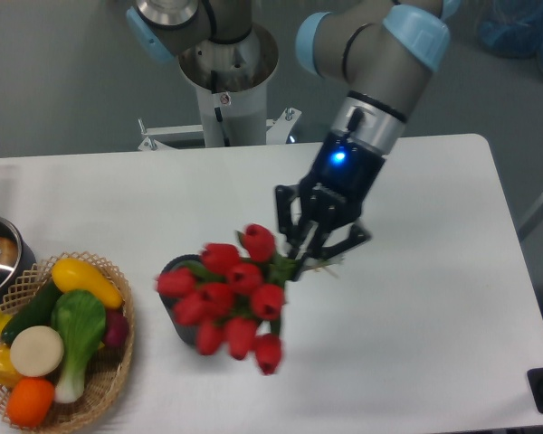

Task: Insert the flowers into the vase
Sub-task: 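Carry the red tulip bunch in the gripper over the grey vase, then lower the tulip stems into the vase opening with the gripper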

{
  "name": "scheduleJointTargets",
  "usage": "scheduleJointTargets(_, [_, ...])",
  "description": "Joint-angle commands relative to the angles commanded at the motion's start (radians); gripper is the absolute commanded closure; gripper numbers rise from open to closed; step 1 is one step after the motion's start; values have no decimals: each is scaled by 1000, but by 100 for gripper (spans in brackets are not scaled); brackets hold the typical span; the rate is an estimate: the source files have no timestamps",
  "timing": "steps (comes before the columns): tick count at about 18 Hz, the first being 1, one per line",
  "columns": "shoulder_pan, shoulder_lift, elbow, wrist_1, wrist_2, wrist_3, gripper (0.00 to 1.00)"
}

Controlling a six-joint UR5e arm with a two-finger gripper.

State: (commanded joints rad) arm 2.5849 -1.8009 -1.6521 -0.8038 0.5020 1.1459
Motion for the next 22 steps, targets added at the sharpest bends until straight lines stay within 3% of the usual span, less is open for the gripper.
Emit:
scheduleJointTargets(4, [-41, -8, -53, 2, -150, 49, 86])
scheduleJointTargets(6, [-40, -8, -90, 2, -268, 95, 86])
scheduleJointTargets(12, [-26, -8, -164, 2, -471, 172, 86])
scheduleJointTargets(22, [-22, -38, -230, 0, -522, 227, 86])
